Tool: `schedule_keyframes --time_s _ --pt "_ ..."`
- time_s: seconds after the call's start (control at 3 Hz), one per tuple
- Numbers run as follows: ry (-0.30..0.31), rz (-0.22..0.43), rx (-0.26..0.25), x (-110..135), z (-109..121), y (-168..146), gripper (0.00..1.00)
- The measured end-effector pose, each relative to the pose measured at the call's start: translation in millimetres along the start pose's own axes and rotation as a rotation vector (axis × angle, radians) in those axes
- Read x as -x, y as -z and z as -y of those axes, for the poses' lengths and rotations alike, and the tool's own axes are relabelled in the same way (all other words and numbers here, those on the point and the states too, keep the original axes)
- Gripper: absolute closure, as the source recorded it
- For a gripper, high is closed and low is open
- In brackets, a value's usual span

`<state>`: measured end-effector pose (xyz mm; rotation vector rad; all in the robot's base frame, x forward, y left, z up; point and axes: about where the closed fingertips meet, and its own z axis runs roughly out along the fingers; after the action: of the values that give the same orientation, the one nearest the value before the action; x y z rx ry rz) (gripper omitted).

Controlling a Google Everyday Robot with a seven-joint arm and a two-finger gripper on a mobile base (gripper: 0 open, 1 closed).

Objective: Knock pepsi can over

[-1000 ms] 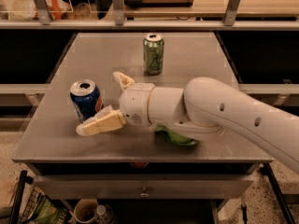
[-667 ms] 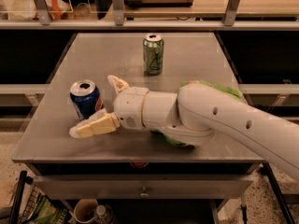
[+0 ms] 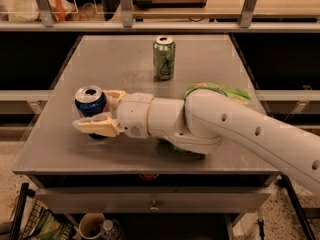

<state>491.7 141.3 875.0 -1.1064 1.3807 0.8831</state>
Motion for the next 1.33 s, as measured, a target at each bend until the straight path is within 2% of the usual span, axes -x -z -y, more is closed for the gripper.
schedule_keyframes --time_s 0.33,0.67,1.0,1.33 --pt "0.038 -0.012 0.016 5 3 -1 0.64" --pt "0.133 -0.073 0.064 31 9 -6 0.87" --pt "0.248 -0.188 0.139 71 14 -10 1.0" --pt "0.319 -0.323 0.205 94 28 -9 1.0"
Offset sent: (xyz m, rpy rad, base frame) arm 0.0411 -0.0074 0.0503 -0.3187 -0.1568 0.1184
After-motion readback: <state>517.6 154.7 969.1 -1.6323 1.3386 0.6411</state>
